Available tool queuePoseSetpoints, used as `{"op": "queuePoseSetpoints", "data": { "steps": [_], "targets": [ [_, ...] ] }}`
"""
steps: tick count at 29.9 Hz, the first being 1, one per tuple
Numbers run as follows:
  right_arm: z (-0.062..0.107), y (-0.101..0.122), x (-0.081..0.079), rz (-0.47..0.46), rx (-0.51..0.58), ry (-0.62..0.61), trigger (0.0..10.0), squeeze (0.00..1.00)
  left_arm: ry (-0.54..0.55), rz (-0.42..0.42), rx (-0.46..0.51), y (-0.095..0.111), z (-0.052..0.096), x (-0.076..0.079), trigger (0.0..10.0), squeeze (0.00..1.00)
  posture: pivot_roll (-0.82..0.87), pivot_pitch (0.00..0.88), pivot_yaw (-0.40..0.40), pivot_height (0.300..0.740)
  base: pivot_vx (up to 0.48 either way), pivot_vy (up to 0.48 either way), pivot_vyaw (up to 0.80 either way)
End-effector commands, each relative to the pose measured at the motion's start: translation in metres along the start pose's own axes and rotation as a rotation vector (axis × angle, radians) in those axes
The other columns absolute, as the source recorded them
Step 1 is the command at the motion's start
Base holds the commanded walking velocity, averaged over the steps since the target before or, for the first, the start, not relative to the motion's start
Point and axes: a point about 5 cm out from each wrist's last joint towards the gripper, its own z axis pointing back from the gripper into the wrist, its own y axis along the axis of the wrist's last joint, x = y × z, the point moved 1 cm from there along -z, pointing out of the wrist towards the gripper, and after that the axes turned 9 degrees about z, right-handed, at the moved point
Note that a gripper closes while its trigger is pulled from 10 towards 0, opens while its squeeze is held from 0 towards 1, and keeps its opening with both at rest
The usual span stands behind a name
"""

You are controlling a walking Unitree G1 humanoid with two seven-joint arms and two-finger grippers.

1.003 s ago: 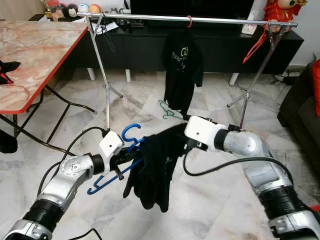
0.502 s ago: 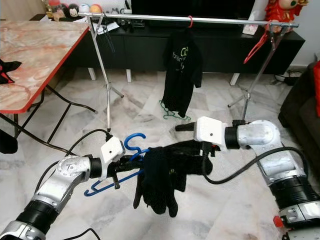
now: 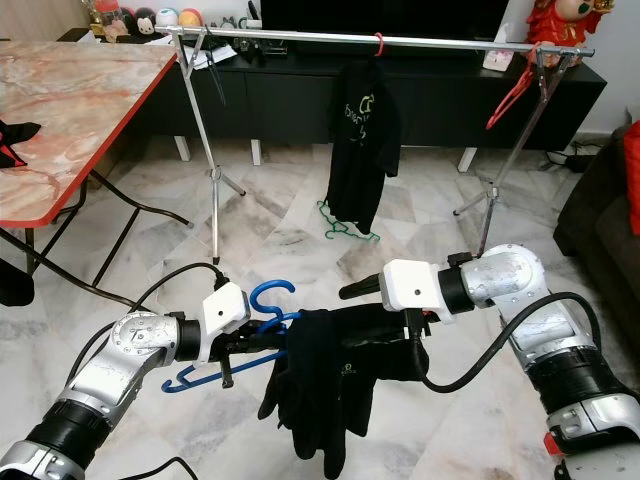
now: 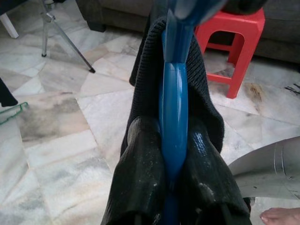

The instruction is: Hang hanger

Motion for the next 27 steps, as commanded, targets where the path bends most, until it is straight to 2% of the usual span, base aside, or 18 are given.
{"op": "queuePoseSetpoints", "data": {
  "steps": [1,10,13,24,27],
  "targets": [
    [-0.003,0.002,0.002,0.028,0.010,0.027,10.0,0.00,-0.024,-0.094,0.033,0.019,-0.001,0.000,10.0,0.00,-0.05,0.039,-0.072,0.740,0.000,0.000,0.00],
    [-0.019,-0.008,-0.005,0.016,-0.007,0.069,10.0,0.00,-0.050,-0.112,0.045,0.024,-0.005,0.003,10.0,0.00,-0.05,0.018,-0.074,0.740,0.000,0.000,0.00],
    [-0.024,-0.010,0.002,0.025,-0.019,0.007,10.0,0.00,-0.062,-0.117,0.044,0.025,-0.006,0.005,10.0,0.00,-0.05,0.015,-0.075,0.740,0.000,0.000,0.00],
    [-0.023,-0.009,0.007,0.029,-0.010,-0.022,10.0,0.00,-0.071,-0.115,0.034,0.022,-0.007,0.007,10.0,0.00,-0.04,0.015,-0.072,0.740,0.000,0.000,0.00],
    [-0.026,-0.014,0.000,0.027,-0.032,0.030,10.0,0.00,-0.073,-0.116,0.034,0.022,-0.007,0.008,10.0,0.00,-0.04,0.015,-0.072,0.740,0.000,0.000,0.00]
  ]
}}
